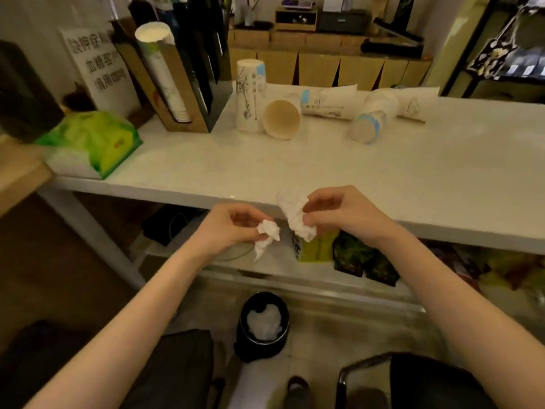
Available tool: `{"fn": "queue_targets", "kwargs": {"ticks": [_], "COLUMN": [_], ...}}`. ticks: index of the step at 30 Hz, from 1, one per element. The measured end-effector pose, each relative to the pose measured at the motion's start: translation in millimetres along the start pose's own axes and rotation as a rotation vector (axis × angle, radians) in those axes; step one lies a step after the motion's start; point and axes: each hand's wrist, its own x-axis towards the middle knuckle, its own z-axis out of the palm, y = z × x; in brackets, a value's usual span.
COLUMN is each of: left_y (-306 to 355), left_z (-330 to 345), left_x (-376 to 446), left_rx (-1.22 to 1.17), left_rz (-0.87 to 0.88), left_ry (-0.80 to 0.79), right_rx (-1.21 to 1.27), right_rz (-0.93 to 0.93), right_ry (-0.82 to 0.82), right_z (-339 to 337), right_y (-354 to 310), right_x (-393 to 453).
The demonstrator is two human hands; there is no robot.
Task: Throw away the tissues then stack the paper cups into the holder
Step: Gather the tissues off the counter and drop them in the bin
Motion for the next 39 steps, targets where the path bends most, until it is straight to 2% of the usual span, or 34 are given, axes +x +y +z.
{"fn": "queue_targets", "kwargs": {"ticks": [3,6,11,15,20,23,28,34,39], "left_y": [-40,-86,-174,-271,-406,-480,-581,-680,-724], "left_z": [4,13,44,71,111,131,155,183,192], "left_x": [-18,-22,-20,-5,14,28,49,70,80], "left_rx": [0.022,0.038,0.011,0.121,0.159,0.142,0.223,0.374,0.452], "left_rz": [-0.057,-0.136,-0.282,-0.345,-0.383,-0.391,-0.352,-0.366,-0.436], "left_ry": [0.017,0.073,0.104,0.192,0.293,0.278,0.342,0.270,0.191], "right_rx": [-0.050,-0.154,-0.040,0.010,0.010,-0.099,-0.311,-0.405,-0.416], "right_rz": [0.102,0.197,0.457,0.551,0.588,0.580,0.540,0.483,0.503], "right_ry": [-0.080,-0.080,0.073,0.198,0.289,0.328,0.287,0.195,0.127], "right_z": [29,49,79,110,145,158,181,208,218], "right_y": [23,65,170,276,414,496,611,707,751], "right_x": [-11,-8,9,25,39,54,80,109,121]}}
